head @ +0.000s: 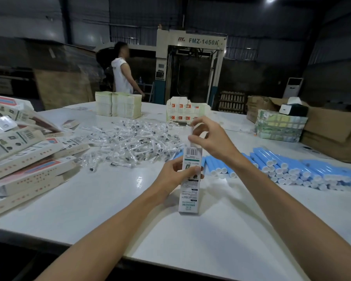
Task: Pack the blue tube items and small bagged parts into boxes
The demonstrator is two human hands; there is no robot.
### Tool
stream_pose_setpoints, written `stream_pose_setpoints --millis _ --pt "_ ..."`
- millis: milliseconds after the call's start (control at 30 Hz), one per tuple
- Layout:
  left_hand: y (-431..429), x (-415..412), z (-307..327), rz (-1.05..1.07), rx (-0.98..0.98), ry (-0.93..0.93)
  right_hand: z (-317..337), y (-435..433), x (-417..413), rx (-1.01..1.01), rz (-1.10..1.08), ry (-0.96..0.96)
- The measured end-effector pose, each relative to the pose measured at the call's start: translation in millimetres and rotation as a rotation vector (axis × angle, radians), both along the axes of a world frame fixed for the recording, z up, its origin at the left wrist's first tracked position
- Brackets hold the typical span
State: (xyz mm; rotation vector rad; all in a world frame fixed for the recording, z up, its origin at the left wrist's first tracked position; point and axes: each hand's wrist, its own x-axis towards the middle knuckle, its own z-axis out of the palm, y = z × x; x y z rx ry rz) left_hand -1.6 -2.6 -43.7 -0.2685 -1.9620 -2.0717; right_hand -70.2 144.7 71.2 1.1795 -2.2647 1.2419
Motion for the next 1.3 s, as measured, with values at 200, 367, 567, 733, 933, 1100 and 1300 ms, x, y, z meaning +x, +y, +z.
stream_pose_setpoints --millis 200,367,567,733,933,1100,1300 --pt "0.1 1.3 1.2 -0.011 -0.009 0.035 -29.5 7.4 8.2 0.093 -0.086 0.157" --pt "1.8 2.1 3.0 0.041 -0.085 0.059 -72.1 24.5 22.5 -0.253 -0.066 -0.047" --pt "3.9 2.8 2.6 0.008 -0.051 0.142 -84.8 29.3 24.0 -0.392 0.083 -0.209" --pt "2.4 0.7 2.2 0.006 -0.121 0.247 -88.3 29.1 24.3 -0.397 0.143 -0.256" --pt "1.6 -0.1 2.8 0.090 -0.214 0.295 -82.4 35.1 19.9 -0.263 0.098 -0.237" --pt "-0.6 1.5 5.7 0.139 -0.232 0.296 -71.7 35.4 18.2 -0.314 0.136 -0.266" --pt "-2.5 -1.5 4.6 0.137 -0.240 0.275 -44.6 27.5 0.5 -0.291 0.087 -0.358"
